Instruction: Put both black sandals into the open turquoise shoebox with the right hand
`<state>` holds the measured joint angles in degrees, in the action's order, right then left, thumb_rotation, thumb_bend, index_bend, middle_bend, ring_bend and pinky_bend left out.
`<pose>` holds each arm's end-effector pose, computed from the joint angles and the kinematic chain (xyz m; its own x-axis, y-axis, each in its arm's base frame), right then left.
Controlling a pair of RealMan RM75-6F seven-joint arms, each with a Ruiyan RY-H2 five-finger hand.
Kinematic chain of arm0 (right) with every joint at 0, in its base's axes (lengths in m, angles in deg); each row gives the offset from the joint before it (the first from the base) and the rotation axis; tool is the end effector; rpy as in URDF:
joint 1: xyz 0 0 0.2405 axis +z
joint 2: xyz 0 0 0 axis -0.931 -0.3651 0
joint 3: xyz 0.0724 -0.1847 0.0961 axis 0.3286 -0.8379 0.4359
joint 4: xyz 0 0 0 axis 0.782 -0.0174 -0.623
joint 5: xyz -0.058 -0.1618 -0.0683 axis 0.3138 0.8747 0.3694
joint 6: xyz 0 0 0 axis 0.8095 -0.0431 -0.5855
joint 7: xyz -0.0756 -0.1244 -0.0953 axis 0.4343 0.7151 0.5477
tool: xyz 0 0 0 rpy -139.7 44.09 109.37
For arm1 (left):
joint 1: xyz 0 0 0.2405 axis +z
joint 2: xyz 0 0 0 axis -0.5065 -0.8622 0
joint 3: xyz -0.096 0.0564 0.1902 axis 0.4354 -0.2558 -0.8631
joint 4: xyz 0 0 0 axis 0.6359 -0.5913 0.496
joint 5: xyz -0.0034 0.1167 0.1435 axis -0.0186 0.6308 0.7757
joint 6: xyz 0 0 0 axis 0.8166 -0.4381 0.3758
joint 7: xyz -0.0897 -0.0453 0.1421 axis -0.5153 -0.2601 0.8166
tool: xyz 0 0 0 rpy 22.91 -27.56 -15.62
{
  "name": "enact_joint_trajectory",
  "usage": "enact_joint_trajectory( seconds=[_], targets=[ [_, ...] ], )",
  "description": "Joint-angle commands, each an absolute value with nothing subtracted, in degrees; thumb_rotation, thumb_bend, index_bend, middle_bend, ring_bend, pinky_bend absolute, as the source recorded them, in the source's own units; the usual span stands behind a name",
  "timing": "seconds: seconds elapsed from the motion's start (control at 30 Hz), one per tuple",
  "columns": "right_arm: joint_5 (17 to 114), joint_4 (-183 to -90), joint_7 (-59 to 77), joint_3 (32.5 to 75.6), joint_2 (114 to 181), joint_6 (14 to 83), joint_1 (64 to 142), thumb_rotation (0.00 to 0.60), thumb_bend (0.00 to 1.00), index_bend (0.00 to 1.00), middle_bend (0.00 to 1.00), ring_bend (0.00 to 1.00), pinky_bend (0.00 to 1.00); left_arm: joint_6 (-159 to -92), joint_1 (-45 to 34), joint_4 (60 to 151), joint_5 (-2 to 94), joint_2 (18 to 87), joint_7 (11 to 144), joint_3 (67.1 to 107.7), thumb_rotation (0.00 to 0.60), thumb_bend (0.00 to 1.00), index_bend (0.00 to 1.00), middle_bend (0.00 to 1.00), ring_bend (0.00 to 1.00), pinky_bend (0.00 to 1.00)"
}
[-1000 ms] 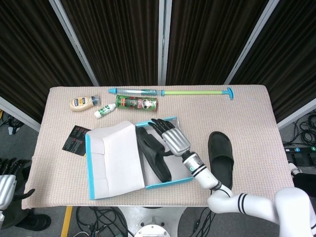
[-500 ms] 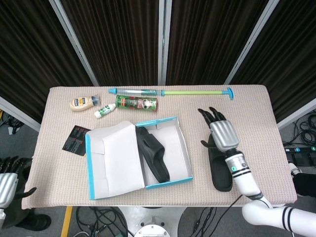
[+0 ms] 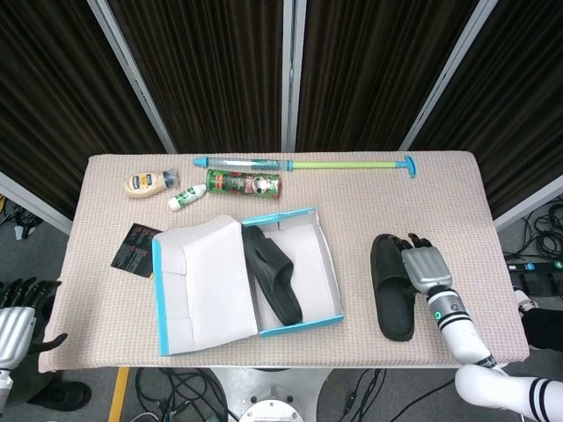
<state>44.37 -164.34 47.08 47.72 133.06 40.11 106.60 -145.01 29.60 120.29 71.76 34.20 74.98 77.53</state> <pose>-0.2072 -0.3079 0.0629 0.5636 -0.4478 0.6941 -0.8070 -0.1193 0.5783 -0.3030 0.1712 0.1549 0.4276 0.1309 0.8944 0.8989 0.0432 -0.4361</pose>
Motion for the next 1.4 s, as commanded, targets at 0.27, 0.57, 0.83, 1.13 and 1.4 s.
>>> enact_joint_trajectory(
  seconds=[0.27, 0.57, 0.83, 1.13, 1.4],
  targets=[
    [37.93, -158.62, 52.23, 46.15, 138.47, 40.75, 110.63, 0.600, 0.03, 0.07, 0.17, 0.00, 0.11, -144.56, 29.52, 120.39, 71.49, 34.15, 75.07, 77.36, 0.600, 0.03, 0.18, 0.17, 0.09, 0.07],
    [34.61, -153.58, 55.32, 45.24, 142.52, 40.54, 112.77, 0.600, 0.04, 0.11, 0.18, 0.00, 0.11, -144.00, 29.41, 120.24, 71.03, 34.18, 74.92, 77.32, 0.600, 0.03, 0.19, 0.17, 0.09, 0.07],
    [32.47, -150.93, 57.03, 44.90, 144.47, 40.72, 113.98, 0.600, 0.06, 0.19, 0.22, 0.00, 0.11, -143.74, 29.37, 120.08, 70.75, 34.18, 74.64, 77.31, 0.600, 0.03, 0.18, 0.17, 0.09, 0.07],
    [40.68, -147.56, 47.46, 47.38, 145.93, 44.06, 110.99, 0.600, 0.14, 0.41, 0.37, 0.10, 0.15, -143.62, 29.36, 120.30, 70.74, 33.93, 74.51, 77.18, 0.600, 0.03, 0.18, 0.17, 0.09, 0.07],
    [59.85, -147.52, 13.13, 53.55, 137.64, 41.01, 103.74, 0.600, 0.17, 0.44, 0.39, 0.11, 0.19, -143.79, 29.31, 121.60, 71.46, 32.93, 74.13, 76.87, 0.600, 0.03, 0.18, 0.17, 0.09, 0.07]
  ],
)
